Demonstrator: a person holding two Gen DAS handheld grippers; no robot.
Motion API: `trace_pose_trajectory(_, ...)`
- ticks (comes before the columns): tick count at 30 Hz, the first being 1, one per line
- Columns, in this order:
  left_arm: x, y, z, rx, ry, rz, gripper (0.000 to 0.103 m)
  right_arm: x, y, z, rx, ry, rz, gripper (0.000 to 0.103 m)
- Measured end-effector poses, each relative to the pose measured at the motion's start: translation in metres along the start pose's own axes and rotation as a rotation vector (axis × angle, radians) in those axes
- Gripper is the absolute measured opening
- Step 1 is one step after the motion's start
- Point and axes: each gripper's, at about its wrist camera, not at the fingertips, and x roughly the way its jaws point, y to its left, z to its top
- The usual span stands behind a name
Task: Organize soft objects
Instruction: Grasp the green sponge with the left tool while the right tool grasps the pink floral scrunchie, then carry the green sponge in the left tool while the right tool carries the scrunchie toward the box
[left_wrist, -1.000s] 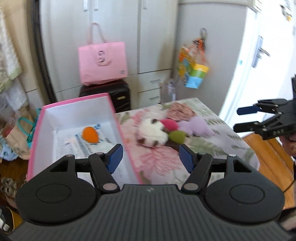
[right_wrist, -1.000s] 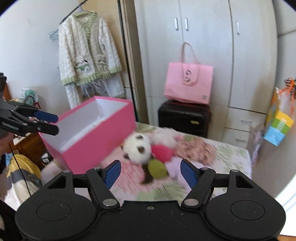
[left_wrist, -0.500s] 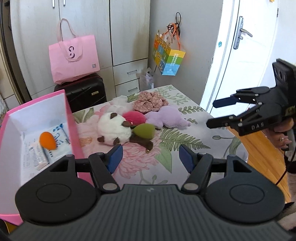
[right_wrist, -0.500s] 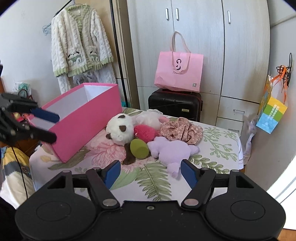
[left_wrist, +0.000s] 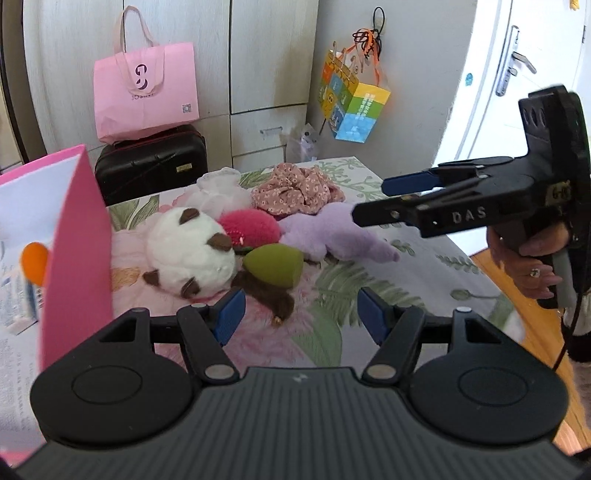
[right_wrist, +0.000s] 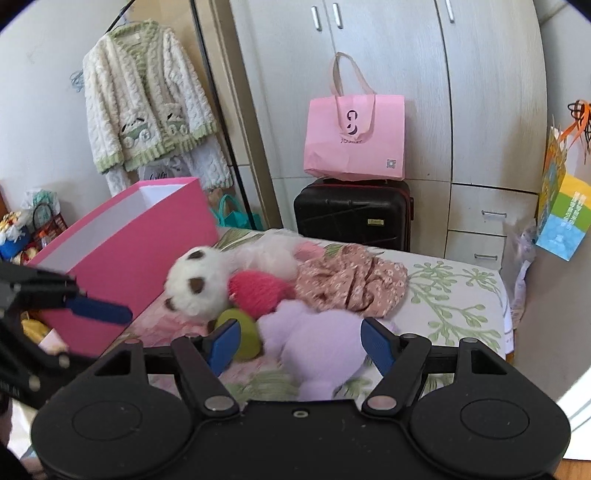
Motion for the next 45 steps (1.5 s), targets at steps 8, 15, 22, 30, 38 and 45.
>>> trace_pose_trajectory(8, 0.046, -0.008, -0.001, 0.038, -0.040, 0.060, 0.065, 0.042, -0.025, 0.023, -0.042, -0.030, -0.003, 0.076)
trace_pose_trajectory(15, 0.077, -0.012, -0.004, 0.046, -0.057, 0.150, 0.064, 0.085, -0.038, 0.036, -0.068, 0.010, -0.028, 0.077)
trace_pose_trajectory(22, 0.084, -0.017, -0.009, 0.060, -0.078, 0.202, 0.063, 0.116, -0.044, 0.031, -0.079, 0.066, -0.097, 0.091)
trace_pose_trajectory(30, 0.087, -0.024, -0.009, 0.084, -0.078, 0.266, 0.047, 0.117, -0.050, 0.022, -0.042, 0.062, -0.113, 0.065)
trace_pose_trajectory(38, 0.066, -0.027, -0.013, 0.054, -0.096, 0.221, 0.046, 0.091, -0.017, 0.009, -0.226, -0.061, -0.187, 0.026)
trace_pose_trajectory(45, 0.041, -0.023, -0.017, 0.008, -0.098, 0.164, 0.046, 0.059, 0.003, 0.016, -0.246, -0.150, -0.214, 0.025)
